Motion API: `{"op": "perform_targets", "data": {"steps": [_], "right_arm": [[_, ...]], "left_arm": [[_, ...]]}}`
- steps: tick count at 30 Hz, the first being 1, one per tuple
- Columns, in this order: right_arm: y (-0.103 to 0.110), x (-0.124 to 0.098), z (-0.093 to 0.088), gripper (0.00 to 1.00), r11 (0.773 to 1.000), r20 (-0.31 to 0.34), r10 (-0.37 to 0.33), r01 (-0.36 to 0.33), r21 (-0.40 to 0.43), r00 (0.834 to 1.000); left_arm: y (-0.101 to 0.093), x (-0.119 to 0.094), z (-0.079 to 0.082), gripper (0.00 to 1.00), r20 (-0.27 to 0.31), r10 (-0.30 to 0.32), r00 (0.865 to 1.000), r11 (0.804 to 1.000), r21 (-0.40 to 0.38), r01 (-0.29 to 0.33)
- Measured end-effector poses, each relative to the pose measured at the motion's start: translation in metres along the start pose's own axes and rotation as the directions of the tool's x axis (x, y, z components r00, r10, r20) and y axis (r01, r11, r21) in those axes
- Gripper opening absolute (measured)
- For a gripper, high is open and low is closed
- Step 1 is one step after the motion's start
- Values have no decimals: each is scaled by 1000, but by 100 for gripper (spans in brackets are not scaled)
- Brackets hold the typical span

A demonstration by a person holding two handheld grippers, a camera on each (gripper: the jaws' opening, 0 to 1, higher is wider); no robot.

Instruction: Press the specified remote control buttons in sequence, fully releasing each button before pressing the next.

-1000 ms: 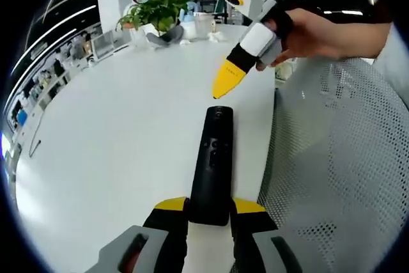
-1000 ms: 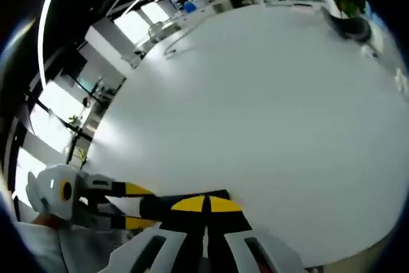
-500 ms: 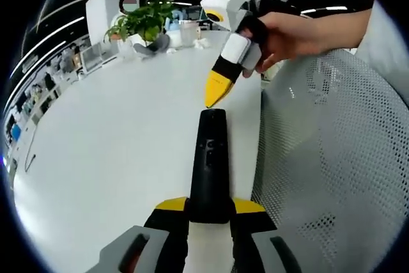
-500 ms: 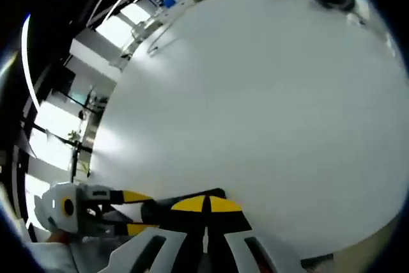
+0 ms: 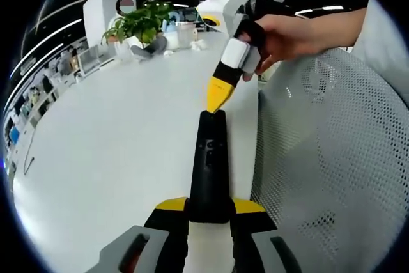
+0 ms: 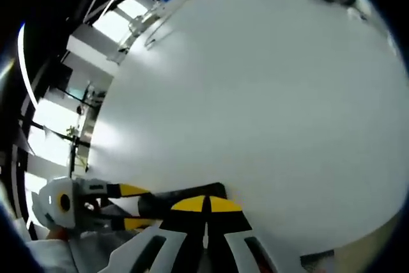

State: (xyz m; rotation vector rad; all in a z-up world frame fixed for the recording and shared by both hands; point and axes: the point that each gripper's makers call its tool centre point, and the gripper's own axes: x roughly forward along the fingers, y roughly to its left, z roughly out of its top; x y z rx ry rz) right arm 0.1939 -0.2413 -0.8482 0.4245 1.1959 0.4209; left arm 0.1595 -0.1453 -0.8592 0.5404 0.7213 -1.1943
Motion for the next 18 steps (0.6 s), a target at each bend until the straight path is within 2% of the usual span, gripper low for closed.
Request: {"op": "perform_targets", "data": {"steps": [8, 13, 18], "right_arm": [[-2, 1, 1, 0, 1000, 7, -8, 9, -22, 1000], [-3, 1, 1, 0, 1000, 14, 0, -1, 10, 1000], [-3, 1, 2, 0, 1000, 15, 2, -2, 2, 1000]], "left_arm": [[0, 0, 0, 24, 4, -3, 1000, 1000, 3, 3], [1, 0, 0, 24, 5, -4, 1000, 1000, 3, 4], [1, 1, 0, 24, 5, -6, 1000, 1000, 1, 6]]}}
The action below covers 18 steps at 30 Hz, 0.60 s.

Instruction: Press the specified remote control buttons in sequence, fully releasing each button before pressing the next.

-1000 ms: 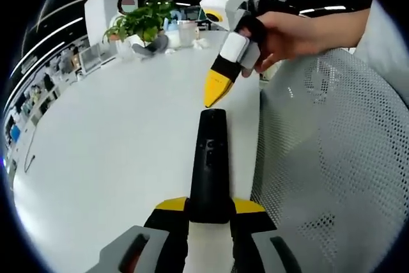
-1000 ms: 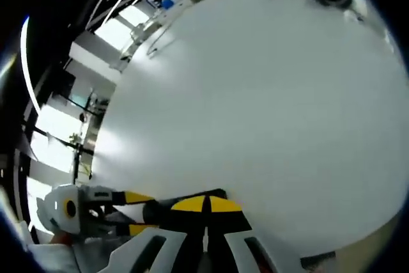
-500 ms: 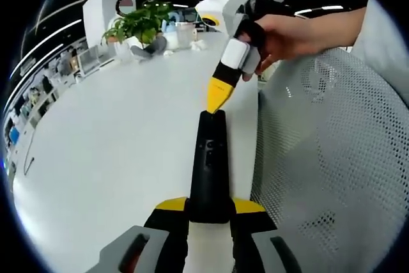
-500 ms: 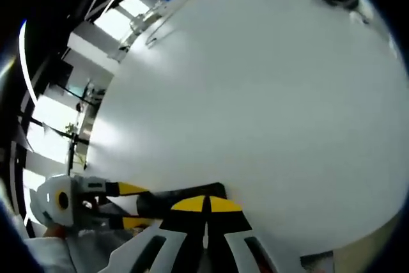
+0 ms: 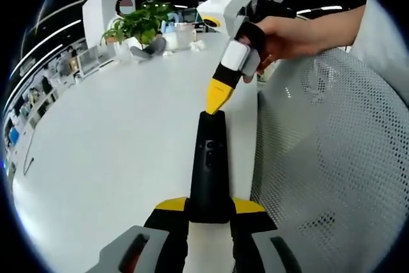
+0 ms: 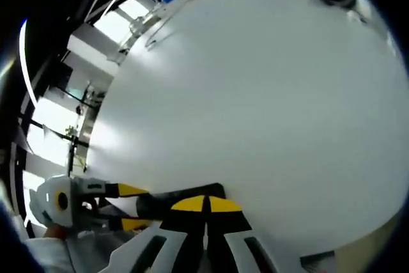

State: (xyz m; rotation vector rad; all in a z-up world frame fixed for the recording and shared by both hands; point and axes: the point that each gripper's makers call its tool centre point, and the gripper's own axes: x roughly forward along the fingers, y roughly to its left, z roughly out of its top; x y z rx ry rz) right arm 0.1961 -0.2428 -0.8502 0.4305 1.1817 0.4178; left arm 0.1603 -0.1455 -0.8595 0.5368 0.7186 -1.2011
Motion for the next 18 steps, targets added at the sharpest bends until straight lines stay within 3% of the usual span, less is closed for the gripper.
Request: {"op": "perform_targets", "data": {"steps": [7, 13, 18], "right_arm": [[4, -1, -2, 0, 1000, -31, 18, -17, 16, 999], [8, -3, 3, 0, 999, 5, 40, -40, 15, 999], [11, -1, 1, 0, 999, -8, 47, -47, -2, 999]], "left_arm": [[0, 0, 0, 24, 5, -1, 1000, 1000, -2, 1], [0, 0, 0, 24, 5, -1, 1000, 1000, -3, 1], [0, 0, 0, 24, 7, -1, 1000, 1000, -3, 1]]}}
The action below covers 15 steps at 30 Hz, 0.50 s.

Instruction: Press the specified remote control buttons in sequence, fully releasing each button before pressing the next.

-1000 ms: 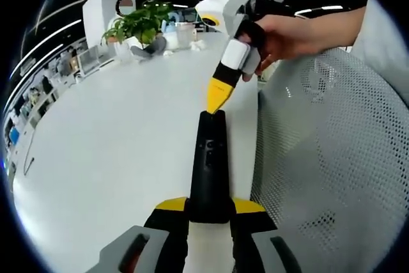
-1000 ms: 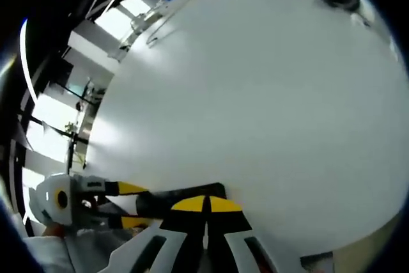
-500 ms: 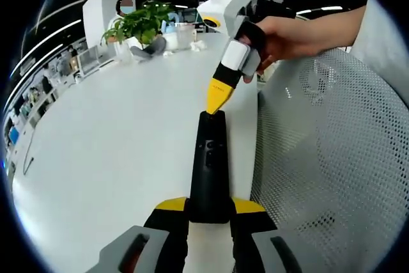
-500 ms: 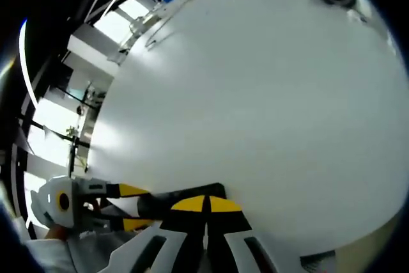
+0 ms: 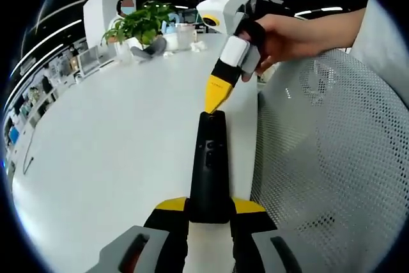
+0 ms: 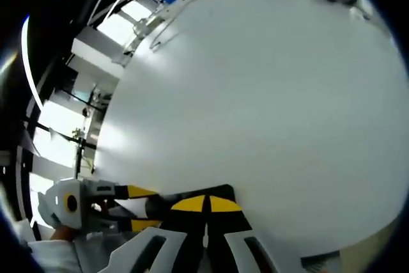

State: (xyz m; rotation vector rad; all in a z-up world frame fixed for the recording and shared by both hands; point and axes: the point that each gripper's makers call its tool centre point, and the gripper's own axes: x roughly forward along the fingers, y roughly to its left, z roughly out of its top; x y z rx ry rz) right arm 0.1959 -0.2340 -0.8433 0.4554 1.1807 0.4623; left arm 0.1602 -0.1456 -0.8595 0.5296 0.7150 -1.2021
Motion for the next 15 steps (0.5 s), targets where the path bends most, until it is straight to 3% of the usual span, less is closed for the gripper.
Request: {"op": "perform_targets", "data": {"steps": [15], "right_arm": [[1, 4, -5, 0, 999, -30, -10, 9, -47, 1000]], "left_arm": [[0, 0, 0, 24, 2, -2, 1000, 1000, 1, 2]]}}
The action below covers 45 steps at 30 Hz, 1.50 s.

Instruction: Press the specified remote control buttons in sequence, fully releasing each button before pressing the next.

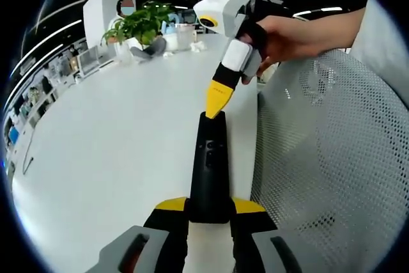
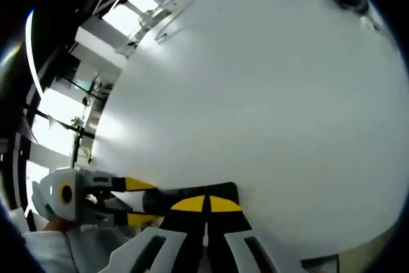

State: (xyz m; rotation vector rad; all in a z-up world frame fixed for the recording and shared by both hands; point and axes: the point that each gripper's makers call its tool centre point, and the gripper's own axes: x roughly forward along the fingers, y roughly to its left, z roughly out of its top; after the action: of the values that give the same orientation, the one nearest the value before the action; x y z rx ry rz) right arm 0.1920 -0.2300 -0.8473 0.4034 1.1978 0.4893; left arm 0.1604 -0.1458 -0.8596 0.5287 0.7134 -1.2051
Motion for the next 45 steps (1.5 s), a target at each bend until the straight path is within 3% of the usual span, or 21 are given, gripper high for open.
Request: {"op": "perform_targets", "data": {"steps": [16, 21, 25, 27, 31, 45], "right_arm": [[-1, 1, -1, 0, 998, 10, -30, 30, -46, 1000], [-3, 1, 0, 0, 1000, 26, -19, 19, -11, 999], [-2, 2, 1, 0, 996, 38, -47, 50, -80, 998], [0, 3, 2, 0, 993, 41, -41, 46, -112, 998], [-2, 2, 3, 0, 998, 31, -30, 32, -62, 999], [6, 5, -1, 0, 995, 3, -8, 8, -99, 1000]], "left_arm": [[-1, 0, 1, 24, 5, -6, 1000, 1000, 14, 6], [0, 0, 1, 24, 4, -7, 1000, 1000, 8, 7], [0, 0, 1, 24, 4, -7, 1000, 1000, 7, 7], [0, 0, 1, 24, 3, -5, 1000, 1000, 9, 5], [0, 0, 1, 24, 8, -4, 1000, 1000, 10, 4], [0, 1, 1, 24, 11, -5, 1000, 1000, 9, 5]]}}
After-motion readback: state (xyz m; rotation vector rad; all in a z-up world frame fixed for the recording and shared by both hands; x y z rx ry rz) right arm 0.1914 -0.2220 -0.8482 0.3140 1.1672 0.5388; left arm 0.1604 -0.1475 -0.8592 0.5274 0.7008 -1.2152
